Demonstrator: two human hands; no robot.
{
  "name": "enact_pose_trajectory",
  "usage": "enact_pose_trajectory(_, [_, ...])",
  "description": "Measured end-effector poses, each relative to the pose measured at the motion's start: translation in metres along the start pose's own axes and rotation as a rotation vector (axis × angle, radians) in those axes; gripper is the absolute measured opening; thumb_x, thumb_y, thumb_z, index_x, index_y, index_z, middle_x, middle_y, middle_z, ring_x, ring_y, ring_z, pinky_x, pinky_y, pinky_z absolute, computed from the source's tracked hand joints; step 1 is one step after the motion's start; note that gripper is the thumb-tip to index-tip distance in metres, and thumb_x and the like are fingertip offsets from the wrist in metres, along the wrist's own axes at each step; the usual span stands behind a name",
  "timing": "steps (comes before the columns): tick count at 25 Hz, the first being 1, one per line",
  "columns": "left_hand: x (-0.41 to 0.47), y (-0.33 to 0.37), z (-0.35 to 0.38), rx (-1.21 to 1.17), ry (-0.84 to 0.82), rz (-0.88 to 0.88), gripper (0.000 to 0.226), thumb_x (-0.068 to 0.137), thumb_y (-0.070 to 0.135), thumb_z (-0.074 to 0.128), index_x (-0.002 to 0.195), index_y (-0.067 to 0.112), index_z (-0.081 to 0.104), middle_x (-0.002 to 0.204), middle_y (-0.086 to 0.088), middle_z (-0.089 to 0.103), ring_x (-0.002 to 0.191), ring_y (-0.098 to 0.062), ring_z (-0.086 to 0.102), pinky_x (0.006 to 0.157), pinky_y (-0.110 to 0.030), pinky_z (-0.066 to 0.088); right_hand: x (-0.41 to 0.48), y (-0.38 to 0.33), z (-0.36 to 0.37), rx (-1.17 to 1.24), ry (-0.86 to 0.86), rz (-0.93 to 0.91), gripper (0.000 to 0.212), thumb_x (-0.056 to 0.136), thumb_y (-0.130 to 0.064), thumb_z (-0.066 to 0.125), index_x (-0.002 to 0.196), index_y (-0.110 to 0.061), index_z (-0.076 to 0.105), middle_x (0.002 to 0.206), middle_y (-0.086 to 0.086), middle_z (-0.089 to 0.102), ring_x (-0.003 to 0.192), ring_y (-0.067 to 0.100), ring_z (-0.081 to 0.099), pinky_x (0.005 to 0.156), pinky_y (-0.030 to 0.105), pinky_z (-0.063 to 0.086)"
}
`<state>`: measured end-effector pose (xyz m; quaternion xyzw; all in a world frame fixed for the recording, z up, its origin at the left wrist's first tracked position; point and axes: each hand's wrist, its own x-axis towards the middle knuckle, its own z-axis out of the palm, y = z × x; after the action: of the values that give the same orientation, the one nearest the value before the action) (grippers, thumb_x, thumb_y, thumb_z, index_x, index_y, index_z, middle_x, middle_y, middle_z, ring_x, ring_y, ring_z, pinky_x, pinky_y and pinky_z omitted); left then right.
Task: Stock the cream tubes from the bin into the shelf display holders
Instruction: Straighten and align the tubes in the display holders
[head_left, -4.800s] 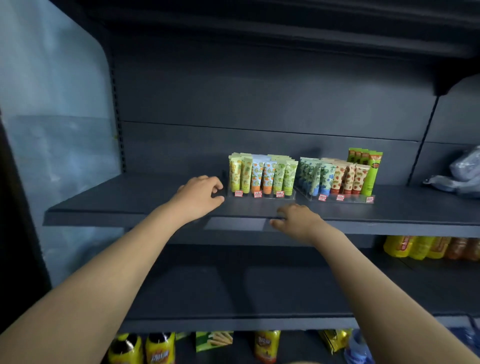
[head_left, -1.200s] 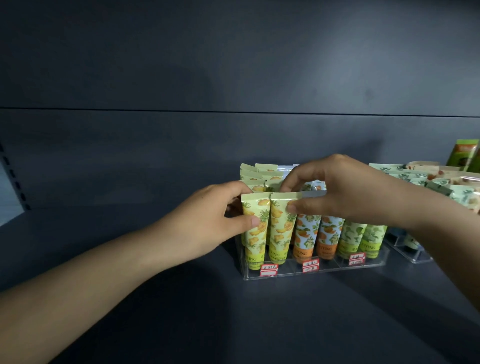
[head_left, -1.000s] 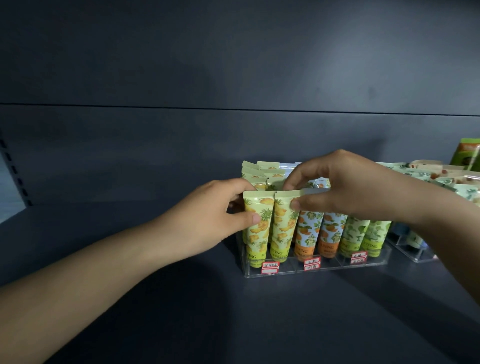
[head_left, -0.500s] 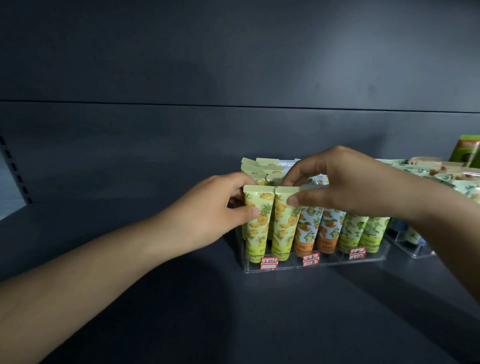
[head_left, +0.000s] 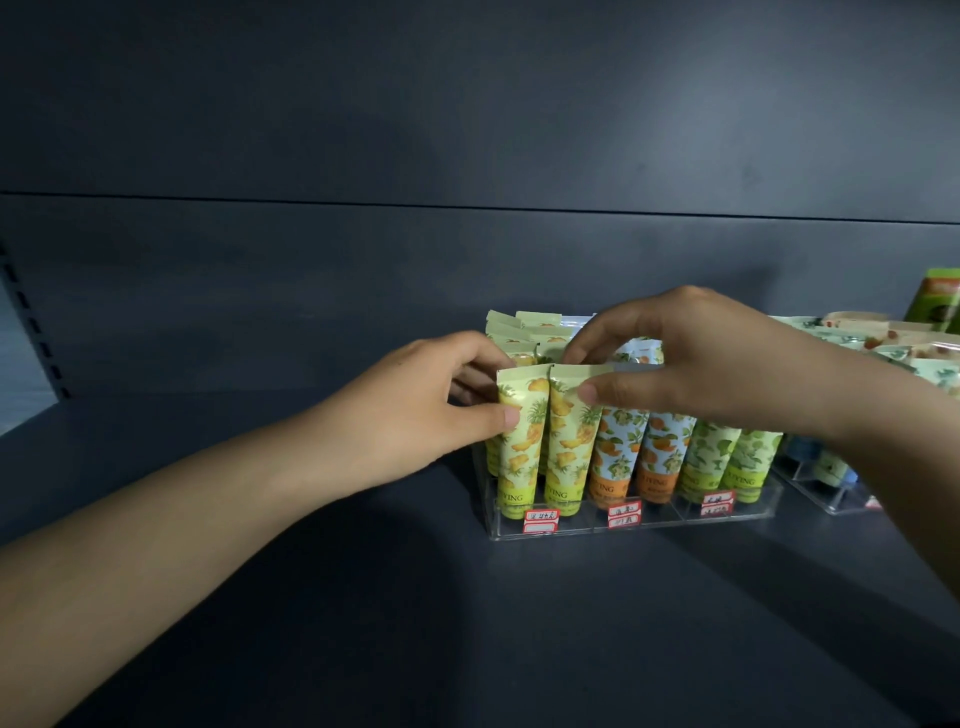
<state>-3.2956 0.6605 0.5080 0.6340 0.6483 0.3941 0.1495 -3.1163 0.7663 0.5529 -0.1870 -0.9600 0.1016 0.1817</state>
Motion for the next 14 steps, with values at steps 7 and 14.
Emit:
enact_pose_trajectory(7, [-0.001,0.009,-0.026,0.013,0.160,-0.021,0.017,0.082,0.040,0.062,0.082,0.023,0.066,0.083,0.008,0.072,0.078,-0.004,0.065,0.079,-0.019,0.048,0.000,0.002,-0.019,0.026,0.109,0.007,0.017,0.077,-0.043,0.061,0.088,-0.032,0.069,0.085,-0.022,0.069,0.082,-0.016,0.058,0.068,0.000,0.039])
enact_pose_trajectory(14, [0.053,0.008,-0.052,0.239,0.116,0.090,0.007,0.081,0.031,0.065,0.082,0.028,0.071,0.083,0.014,0.070,0.079,0.006,0.061,0.073,-0.008,0.043,0.061,0.016,-0.039,-0.074,-0.040,0.014,0.011,0.079,-0.027,0.070,0.089,-0.024,0.072,0.078,-0.020,0.069,0.078,-0.008,0.062,0.064,0.001,0.042])
